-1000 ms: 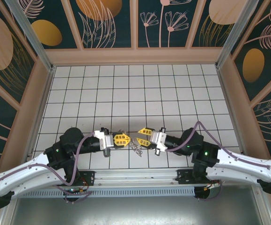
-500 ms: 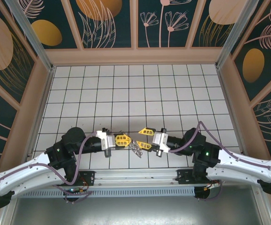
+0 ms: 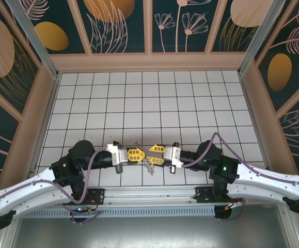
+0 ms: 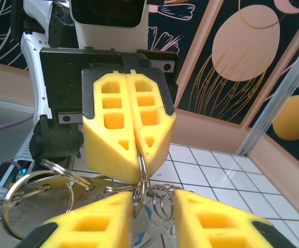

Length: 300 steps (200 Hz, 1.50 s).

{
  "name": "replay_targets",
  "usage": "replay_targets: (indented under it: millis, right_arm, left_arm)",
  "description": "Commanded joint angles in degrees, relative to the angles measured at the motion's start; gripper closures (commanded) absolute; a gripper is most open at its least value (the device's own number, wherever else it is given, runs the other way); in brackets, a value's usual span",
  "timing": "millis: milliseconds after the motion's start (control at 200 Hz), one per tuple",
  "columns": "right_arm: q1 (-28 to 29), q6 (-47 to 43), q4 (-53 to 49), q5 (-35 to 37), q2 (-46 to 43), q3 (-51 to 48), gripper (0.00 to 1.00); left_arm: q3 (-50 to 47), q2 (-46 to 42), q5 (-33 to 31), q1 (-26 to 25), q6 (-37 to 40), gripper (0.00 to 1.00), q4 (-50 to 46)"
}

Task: Put the keys on the keyring

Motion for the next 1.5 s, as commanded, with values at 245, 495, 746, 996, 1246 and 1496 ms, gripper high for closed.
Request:
replay_targets:
  millis: [245, 495, 746, 996, 1246, 1496]
  right_arm:
    - [-0.58, 0.58, 1.67, 0.62, 1.27, 0.21, 0.95]
    - [-0.56, -0.24, 0.27, 1.69, 3.31, 0.72, 1.0]
    - [-0.54, -1.65, -1.02, 2.95, 5.66, 0.73, 1.0]
    - [-0.6, -2.78, 1.44, 1.64, 5.15, -0.19, 1.0]
    - [-0.61, -1.32, 3.26, 1.15, 0.69, -1.54, 0.77]
    - [-0.68, -0.7, 5.71, 1.1, -0.03, -2.17, 0.73]
  left_arm:
    - [1.75, -0.24, 0.96, -0.23, 0.56, 1.0, 1.97]
    - [1.14, -0.83, 0.8, -0.18, 0.52, 1.0, 3.27]
    - [0.86, -1.54, -0.04, -0.22, 0.66, 1.0, 3.79]
    - [0.52, -1.28, -0.77, -0.28, 0.69, 1.0, 4.6]
    - [0.28, -1.69, -0.87, -0.26, 0.55, 1.0, 4.52]
    - [0.73, -0.64, 1.09, -0.28, 0.51, 1.0, 4.27]
